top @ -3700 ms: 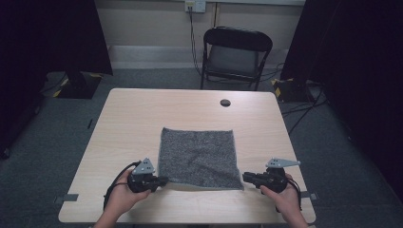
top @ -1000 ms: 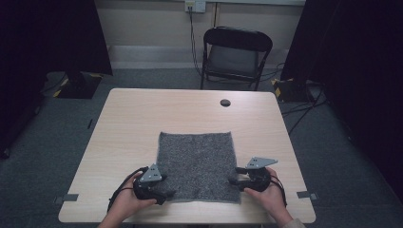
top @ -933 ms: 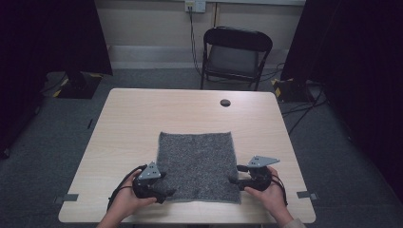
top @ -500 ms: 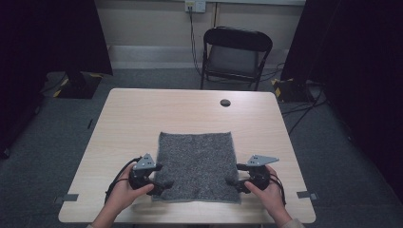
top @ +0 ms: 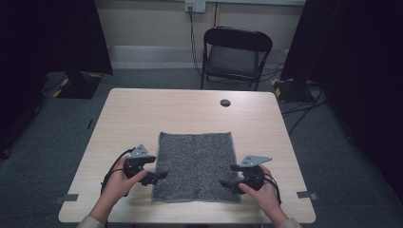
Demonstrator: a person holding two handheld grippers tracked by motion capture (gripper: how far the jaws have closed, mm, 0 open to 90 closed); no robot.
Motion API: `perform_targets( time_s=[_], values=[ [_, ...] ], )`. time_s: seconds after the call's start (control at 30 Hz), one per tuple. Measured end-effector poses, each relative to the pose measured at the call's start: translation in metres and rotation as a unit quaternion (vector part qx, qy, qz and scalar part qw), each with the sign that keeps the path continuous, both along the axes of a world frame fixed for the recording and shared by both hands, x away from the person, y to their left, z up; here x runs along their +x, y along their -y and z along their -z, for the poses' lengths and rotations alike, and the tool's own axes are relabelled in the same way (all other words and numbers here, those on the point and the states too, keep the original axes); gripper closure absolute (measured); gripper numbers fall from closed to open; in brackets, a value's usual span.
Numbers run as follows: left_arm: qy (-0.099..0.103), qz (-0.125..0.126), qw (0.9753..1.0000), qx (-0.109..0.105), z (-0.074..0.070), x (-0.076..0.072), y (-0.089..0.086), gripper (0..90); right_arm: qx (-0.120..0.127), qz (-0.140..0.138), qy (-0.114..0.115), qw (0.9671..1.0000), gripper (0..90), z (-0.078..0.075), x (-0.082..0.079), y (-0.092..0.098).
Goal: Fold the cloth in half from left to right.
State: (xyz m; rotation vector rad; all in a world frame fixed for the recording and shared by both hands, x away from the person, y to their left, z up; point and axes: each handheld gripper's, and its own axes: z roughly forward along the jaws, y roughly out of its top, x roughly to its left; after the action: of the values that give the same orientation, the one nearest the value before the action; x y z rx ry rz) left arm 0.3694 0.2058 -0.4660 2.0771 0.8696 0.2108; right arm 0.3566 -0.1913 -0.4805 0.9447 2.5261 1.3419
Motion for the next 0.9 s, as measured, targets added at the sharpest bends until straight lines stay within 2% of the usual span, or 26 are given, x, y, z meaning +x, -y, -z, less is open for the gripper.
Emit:
perform_targets(
  time_s=[0.4,0.43,0.57,0.73,0.9],
  values=[
    [-0.008,-0.020,0.9997,-0.005,0.002,0.014,-0.008,17.5,-0.005,-0.016,-0.004,0.9999,20.4,0.001,0.000,-0.014],
    [-0.010,-0.022,0.9997,-0.001,0.002,0.016,-0.009,17.5,-0.005,-0.020,-0.005,0.9998,20.6,0.001,0.000,-0.017],
    [-0.003,-0.026,0.9996,0.001,0.002,0.022,-0.012,17.7,-0.007,-0.026,-0.005,0.9996,21.2,0.001,0.000,-0.022],
    [-0.007,-0.042,0.9991,0.000,0.002,0.034,-0.017,17.9,-0.008,-0.037,-0.003,0.9993,21.4,-0.001,-0.001,-0.034],
    [-0.007,-0.046,0.9989,0.003,0.002,0.042,-0.018,18.0,-0.011,-0.049,-0.003,0.9987,21.6,-0.001,-0.001,-0.046]
  ],
)
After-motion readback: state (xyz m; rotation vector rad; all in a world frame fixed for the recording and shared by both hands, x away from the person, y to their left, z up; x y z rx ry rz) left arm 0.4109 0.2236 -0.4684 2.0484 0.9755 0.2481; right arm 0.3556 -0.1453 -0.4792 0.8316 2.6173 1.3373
